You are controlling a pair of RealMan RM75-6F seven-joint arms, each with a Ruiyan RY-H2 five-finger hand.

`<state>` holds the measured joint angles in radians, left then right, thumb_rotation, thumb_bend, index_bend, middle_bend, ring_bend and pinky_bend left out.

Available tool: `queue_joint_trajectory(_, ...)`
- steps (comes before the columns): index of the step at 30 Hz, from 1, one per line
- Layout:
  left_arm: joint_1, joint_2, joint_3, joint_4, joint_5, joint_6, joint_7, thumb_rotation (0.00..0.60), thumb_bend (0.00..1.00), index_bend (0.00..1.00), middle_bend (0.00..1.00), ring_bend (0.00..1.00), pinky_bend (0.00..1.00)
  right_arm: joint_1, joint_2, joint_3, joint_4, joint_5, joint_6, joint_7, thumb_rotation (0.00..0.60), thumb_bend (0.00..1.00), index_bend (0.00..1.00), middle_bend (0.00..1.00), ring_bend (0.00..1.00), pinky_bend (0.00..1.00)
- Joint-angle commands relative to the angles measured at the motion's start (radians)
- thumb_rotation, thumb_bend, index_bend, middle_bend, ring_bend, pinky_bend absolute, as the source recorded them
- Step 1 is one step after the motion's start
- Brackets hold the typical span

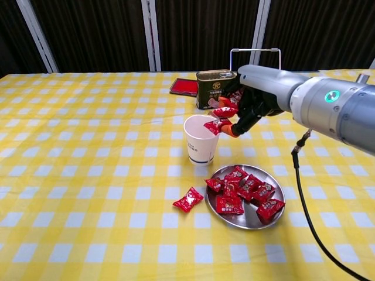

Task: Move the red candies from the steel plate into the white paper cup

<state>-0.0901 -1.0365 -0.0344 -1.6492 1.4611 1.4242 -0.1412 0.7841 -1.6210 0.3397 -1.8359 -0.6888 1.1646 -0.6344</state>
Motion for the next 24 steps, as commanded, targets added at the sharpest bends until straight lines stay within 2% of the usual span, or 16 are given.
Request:
queue_joint_trajectory(1, -0.001, 0.000, -0.001, 0.001, -0.001, 0.000, -0.001, 0.600, 0.02, 0.00, 0.00, 0.00, 0.00, 0.030, -0.016, 0.019, 0.034, 0.025, -0.016, -0.008, 0.600, 0.56, 0.69, 0.82, 0.97, 1.00)
queue_joint_trajectory(11, -0.006, 0.006, -0.003, -0.003, -0.014, -0.018, -0.017, 0.600, 0.03, 0.00, 0.00, 0.00, 0.00, 0.102, -0.068, 0.052, 0.145, 0.055, -0.045, 0.007, 0.600, 0.56, 0.69, 0.82, 0.97, 1.00)
queue_joint_trajectory(24, -0.010, 0.013, -0.002, -0.009, -0.021, -0.032, -0.025, 0.600, 0.03, 0.00, 0.00, 0.00, 0.00, 0.122, -0.107, 0.030, 0.226, 0.036, -0.068, 0.061, 0.600, 0.56, 0.67, 0.82, 0.97, 1.00)
